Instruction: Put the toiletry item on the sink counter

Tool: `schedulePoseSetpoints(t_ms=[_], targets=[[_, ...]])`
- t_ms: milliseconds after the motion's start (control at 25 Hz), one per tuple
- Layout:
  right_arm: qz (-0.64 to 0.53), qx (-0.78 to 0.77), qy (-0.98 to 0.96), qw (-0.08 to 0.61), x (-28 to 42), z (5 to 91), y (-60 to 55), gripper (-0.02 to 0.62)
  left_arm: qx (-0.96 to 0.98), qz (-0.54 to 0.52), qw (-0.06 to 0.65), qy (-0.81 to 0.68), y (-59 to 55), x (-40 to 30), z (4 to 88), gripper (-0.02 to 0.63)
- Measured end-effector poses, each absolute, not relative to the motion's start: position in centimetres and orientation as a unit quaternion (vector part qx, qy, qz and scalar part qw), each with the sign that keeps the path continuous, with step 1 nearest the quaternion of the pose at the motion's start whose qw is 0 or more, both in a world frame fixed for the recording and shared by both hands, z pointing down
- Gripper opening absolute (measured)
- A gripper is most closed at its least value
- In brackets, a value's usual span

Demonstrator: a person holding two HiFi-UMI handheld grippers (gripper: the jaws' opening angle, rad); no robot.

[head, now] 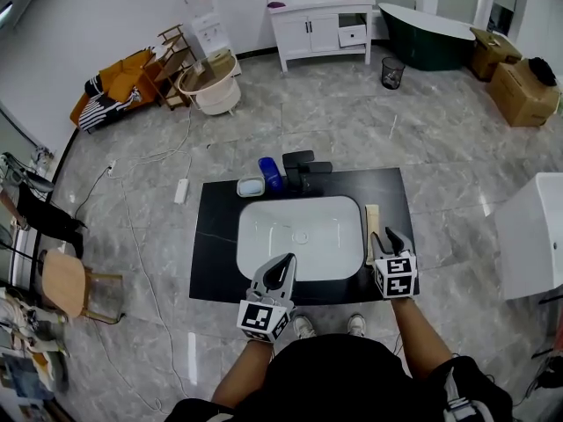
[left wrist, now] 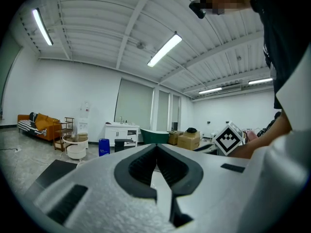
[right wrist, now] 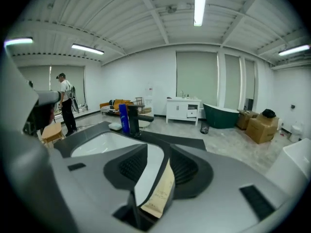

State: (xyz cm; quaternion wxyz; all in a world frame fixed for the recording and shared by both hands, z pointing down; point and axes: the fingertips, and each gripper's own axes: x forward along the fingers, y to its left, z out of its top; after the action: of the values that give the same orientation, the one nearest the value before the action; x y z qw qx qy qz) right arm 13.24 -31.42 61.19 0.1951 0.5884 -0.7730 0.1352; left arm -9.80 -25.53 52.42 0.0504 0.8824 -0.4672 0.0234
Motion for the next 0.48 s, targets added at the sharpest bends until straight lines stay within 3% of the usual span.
schedulePoseSetpoints(t_ms=[160,400,480], targets=[[0.103,0.588,-0.785,0.167,12.7,57.1,-30.7,0.117,0.885,0.022,0.050,-0.463,-25.5,-9.3,52.2,0.009],[0.045,0.597,-0.789,0.135,12.7,52.3,-29.9,0.008,0.887,0.010,0.046,-0.459,-25.7,-8.6,51.5,0.009],[0.032,0.598,-0.791,0.126,12.7,51.1,-29.6,0.006,0.888,0.007,0.045,-0.457,-25.8,-8.4,51.3,0.009]])
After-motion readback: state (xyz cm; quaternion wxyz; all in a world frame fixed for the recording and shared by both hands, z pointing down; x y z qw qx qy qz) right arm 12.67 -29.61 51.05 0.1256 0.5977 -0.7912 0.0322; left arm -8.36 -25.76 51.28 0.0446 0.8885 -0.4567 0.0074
